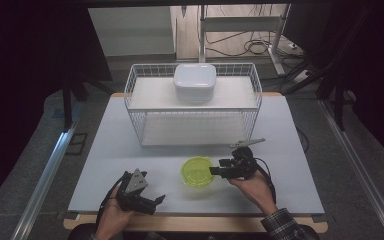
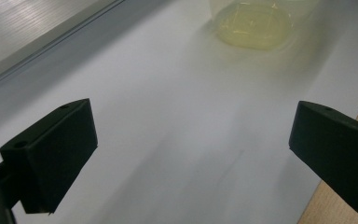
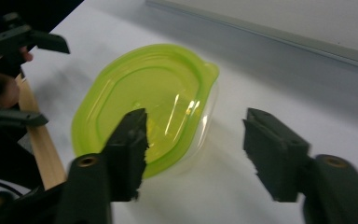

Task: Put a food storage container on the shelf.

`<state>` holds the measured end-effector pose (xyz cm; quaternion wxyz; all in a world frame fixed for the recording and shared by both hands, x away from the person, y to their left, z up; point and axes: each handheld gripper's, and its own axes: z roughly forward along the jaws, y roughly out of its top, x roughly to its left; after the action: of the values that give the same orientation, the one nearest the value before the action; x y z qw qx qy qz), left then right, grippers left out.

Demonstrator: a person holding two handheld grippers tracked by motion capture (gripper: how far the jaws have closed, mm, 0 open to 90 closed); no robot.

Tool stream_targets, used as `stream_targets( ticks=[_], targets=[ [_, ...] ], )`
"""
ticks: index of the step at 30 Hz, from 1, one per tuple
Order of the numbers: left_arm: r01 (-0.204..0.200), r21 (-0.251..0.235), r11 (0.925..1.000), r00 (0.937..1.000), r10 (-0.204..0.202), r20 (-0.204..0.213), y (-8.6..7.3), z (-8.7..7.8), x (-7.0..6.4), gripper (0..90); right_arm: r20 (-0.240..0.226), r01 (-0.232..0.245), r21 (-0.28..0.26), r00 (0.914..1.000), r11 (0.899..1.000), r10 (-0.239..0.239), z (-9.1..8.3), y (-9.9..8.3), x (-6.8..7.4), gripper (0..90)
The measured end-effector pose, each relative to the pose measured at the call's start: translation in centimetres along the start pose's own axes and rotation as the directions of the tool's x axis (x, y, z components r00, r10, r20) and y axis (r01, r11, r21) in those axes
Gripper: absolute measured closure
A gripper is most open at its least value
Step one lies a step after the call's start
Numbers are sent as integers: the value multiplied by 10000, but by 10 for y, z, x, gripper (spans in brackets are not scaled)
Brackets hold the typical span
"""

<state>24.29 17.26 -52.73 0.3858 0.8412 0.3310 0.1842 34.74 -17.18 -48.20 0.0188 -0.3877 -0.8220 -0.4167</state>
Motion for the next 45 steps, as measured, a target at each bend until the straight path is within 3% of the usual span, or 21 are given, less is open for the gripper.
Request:
stream_targets(
  ticks=[6,10,14,17,22,29,32,35,37,39,45],
  targets=[
    [-123,111,9999,9999,123,-25,0,1,-1,7,-603,-749,235,9953,9969,762,8,8,-9,573],
    [-149,117,9998,9999,150,-34,1,1,-2,8,-889,-997,442,9907,9940,1033,14,9,-13,618],
    [-187,134,9997,9998,188,-43,1,1,-3,9,-901,-1083,659,9894,9919,1140,17,10,-15,722],
    [-246,192,9995,9997,247,-70,1,2,-3,10,-1315,-1258,699,9822,9896,1341,17,11,-16,795],
    [-280,197,9994,9995,282,-101,1,2,-3,10,-1384,-1101,785,9831,9908,1202,15,13,-12,807],
    [-233,135,9996,9996,235,-147,1,1,-3,11,-2121,-1288,588,9674,9899,1384,12,16,-5,827],
    [-211,128,9997,9997,213,-145,1,1,-3,11,-2044,-1086,524,9718,9927,1171,10,19,-2,832],
    [-203,107,9997,9996,205,-175,1,1,-3,11,-2284,-1194,394,9655,9921,1253,6,22,-1,842],
    [-194,102,9998,9996,196,-185,1,1,-3,11,-2041,-1046,342,9728,9939,1094,3,24,0,842],
    [-182,109,9998,9997,184,-180,1,1,-3,10,-1967,-1045,304,9744,9941,1084,2,24,-1,842],
    [-168,122,9998,9997,170,-188,1,1,-2,11,-2107,-1224,77,9700,9925,1212,-1,26,-3,842]
  ],
)
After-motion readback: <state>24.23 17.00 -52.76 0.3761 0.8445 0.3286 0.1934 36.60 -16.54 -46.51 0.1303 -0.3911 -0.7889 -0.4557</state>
